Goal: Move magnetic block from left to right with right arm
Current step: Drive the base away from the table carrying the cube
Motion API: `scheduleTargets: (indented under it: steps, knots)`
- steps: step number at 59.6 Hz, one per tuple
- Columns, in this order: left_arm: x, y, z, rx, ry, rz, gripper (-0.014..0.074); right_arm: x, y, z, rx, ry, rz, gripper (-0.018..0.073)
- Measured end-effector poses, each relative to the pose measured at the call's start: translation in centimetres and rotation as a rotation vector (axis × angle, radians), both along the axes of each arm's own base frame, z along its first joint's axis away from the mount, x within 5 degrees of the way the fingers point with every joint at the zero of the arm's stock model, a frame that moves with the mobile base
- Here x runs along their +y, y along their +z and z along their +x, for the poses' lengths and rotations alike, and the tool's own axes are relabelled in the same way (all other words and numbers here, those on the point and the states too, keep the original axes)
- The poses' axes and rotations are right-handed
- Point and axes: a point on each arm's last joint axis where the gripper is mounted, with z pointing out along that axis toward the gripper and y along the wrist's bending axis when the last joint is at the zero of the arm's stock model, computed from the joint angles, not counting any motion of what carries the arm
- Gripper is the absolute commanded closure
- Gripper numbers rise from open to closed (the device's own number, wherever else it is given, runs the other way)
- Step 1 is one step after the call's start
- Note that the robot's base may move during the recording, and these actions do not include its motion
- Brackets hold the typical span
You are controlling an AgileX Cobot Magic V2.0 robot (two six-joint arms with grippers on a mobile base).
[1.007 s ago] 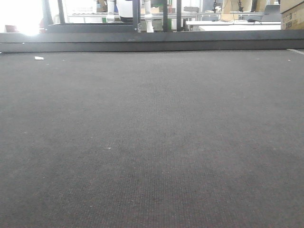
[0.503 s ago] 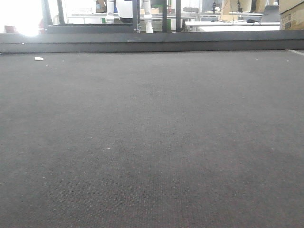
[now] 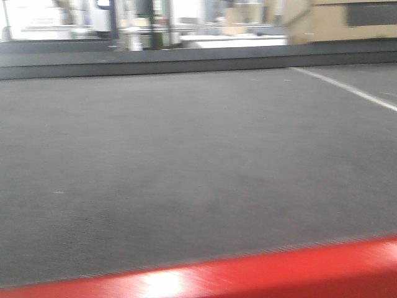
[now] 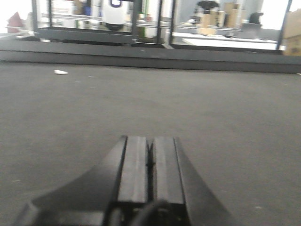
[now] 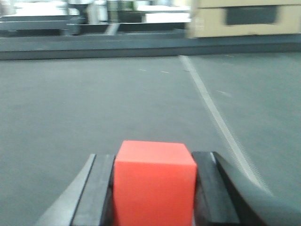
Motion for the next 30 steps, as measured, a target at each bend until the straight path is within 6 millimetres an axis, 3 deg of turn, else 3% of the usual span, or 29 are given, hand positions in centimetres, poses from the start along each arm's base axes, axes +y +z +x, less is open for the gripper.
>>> scheduleTargets:
  steps: [30]
  knots:
    - [0.0,0.0,0.0,0.0,0.0,0.0,0.0713,0.0,0.0,0.0,0.0,0.0,0.0,0.0334]
